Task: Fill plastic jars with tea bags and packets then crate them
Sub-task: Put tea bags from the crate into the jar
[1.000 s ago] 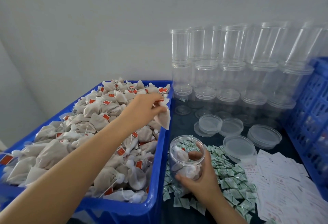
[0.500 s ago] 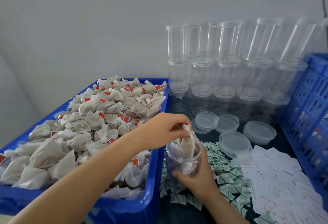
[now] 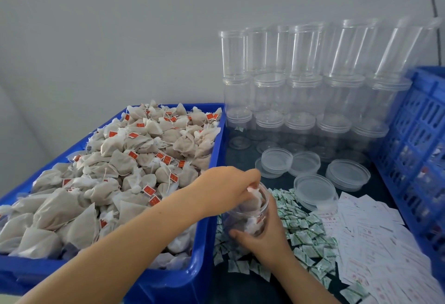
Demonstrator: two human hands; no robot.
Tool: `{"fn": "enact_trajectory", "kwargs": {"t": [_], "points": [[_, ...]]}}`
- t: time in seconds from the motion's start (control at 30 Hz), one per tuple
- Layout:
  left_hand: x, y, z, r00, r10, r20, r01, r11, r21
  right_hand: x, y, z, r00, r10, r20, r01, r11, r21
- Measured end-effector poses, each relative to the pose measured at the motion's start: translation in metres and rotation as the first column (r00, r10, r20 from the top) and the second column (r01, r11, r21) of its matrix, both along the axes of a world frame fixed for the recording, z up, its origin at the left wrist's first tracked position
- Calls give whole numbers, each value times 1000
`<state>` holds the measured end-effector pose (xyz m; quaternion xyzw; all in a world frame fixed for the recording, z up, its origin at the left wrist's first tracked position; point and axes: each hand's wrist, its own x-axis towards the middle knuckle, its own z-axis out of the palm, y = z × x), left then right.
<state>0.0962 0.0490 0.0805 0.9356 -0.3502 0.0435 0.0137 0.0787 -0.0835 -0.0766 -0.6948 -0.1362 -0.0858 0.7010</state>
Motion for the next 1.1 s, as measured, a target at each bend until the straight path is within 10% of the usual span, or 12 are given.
{"fn": "enact_trajectory", "kwargs": {"t": [0.63,0.9,1.1], "points": [[6,-33,25,935,28,-353,155,864,479,-1,-5,9,994,42,-99,-51,994,-92],[4,-22,22,922,47,-383,48,971,233,-6,-12,29,980,74,-184,-99,986,-131],[16,-8,17,996,94,-9,-91,936,-339,-16,-26,40,991,36,-126,-50,993,-110]]}}
